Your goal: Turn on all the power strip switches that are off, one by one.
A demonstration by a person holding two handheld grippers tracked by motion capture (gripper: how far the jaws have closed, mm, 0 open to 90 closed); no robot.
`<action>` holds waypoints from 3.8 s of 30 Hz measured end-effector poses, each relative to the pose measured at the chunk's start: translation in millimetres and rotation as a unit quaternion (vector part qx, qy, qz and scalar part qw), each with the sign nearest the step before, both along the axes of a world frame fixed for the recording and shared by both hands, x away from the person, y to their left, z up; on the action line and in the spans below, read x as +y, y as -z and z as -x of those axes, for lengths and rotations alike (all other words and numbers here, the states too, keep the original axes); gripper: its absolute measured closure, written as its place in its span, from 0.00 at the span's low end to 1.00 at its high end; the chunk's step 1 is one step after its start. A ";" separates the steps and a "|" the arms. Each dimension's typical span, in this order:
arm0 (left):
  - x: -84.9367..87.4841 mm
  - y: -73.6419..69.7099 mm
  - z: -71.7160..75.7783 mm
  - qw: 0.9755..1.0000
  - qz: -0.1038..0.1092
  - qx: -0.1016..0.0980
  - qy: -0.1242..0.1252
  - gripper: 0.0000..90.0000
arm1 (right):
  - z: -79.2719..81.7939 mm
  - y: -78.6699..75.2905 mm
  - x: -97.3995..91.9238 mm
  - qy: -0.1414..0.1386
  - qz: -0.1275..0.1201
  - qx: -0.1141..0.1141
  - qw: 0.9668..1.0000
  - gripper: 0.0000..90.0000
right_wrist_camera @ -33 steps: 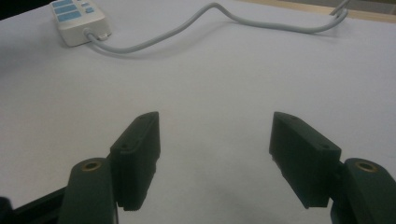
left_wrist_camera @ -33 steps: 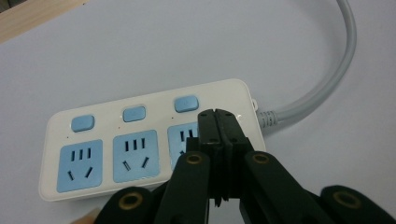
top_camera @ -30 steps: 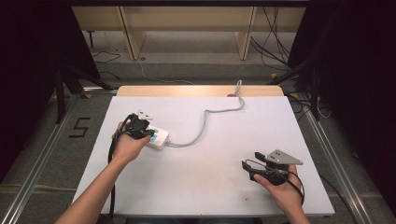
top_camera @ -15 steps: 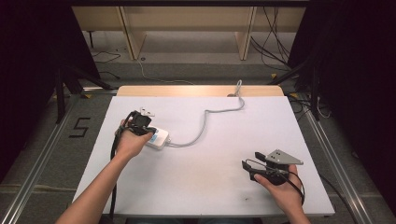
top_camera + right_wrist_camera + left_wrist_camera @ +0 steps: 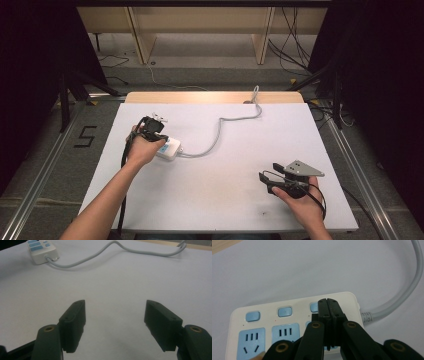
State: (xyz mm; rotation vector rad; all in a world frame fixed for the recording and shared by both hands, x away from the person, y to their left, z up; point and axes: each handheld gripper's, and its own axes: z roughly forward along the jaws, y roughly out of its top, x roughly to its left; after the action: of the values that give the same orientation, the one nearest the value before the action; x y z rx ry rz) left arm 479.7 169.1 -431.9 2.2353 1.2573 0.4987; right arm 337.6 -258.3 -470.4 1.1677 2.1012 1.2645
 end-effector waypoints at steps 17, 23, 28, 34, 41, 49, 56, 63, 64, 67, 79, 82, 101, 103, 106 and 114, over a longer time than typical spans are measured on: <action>-5.1 0.8 -13.7 1.000 -0.017 0.010 -0.005 1.00 | 0.2 -0.3 0.1 0.000 -0.001 0.000 1.000 0.38; -3.9 5.8 -18.3 0.999 -0.027 0.018 -0.007 1.00 | 0.3 -0.5 0.1 -0.001 -0.002 0.000 1.000 0.38; -6.3 7.1 -19.7 0.999 -0.026 0.017 -0.008 1.00 | 0.2 -0.1 0.6 -0.003 -0.002 0.001 1.000 0.38; -7.9 10.6 -20.9 0.999 -0.030 0.022 -0.007 1.00 | 0.2 -0.3 0.4 -0.003 -0.003 0.000 1.000 0.38; -8.5 11.5 -22.2 0.999 -0.031 0.022 -0.005 1.00 | -0.2 0.1 1.3 -0.005 -0.004 0.002 1.000 0.38; -8.8 12.1 -22.5 0.999 -0.029 0.023 -0.001 1.00 | -0.1 0.0 0.6 -0.005 -0.004 0.002 1.000 0.38; -6.9 12.6 -23.6 0.999 -0.029 0.027 0.009 1.00 | -0.2 0.1 0.5 -0.007 -0.004 0.002 1.000 0.38; -7.2 13.5 -24.1 0.999 -0.029 0.027 0.013 1.00 | 0.0 0.1 0.9 -0.007 -0.004 0.002 1.000 0.38; -7.1 13.6 -23.9 0.999 -0.029 0.027 0.013 1.00 | 0.1 0.2 0.8 -0.007 -0.004 0.002 1.000 0.38; -6.5 13.2 -24.0 0.999 -0.030 0.033 0.014 1.00 | 0.1 0.1 0.8 -0.007 -0.005 0.003 1.000 0.38; -11.9 13.9 -22.2 0.999 -0.034 0.035 0.014 1.00 | -0.1 0.2 1.3 -0.008 -0.006 0.003 1.000 0.38; -11.7 14.0 -22.7 0.999 -0.029 0.035 0.009 1.00 | 0.4 -0.2 1.1 -0.009 -0.006 0.002 1.000 0.38; -0.1 8.9 -26.4 0.999 -0.010 0.033 -0.001 1.00 | -0.6 -0.1 1.0 -0.007 -0.008 0.003 1.000 0.38; -2.4 9.5 -27.0 0.999 -0.018 0.032 0.003 1.00 | -1.0 0.4 0.7 -0.007 -0.007 0.003 1.000 0.38; -2.3 11.0 -28.0 0.999 -0.016 0.034 0.001 1.00 | -0.8 0.0 0.5 -0.007 -0.008 0.003 1.000 0.38; -1.3 11.9 -28.2 0.999 -0.020 0.040 0.003 1.00 | -0.6 -0.5 0.0 -0.006 -0.009 0.002 1.000 0.38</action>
State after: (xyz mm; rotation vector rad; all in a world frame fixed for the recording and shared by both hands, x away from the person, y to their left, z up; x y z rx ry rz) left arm 507.9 167.8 -443.7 2.3117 1.2901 0.4400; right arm 338.2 -258.3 -469.9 1.1673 2.1059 1.2900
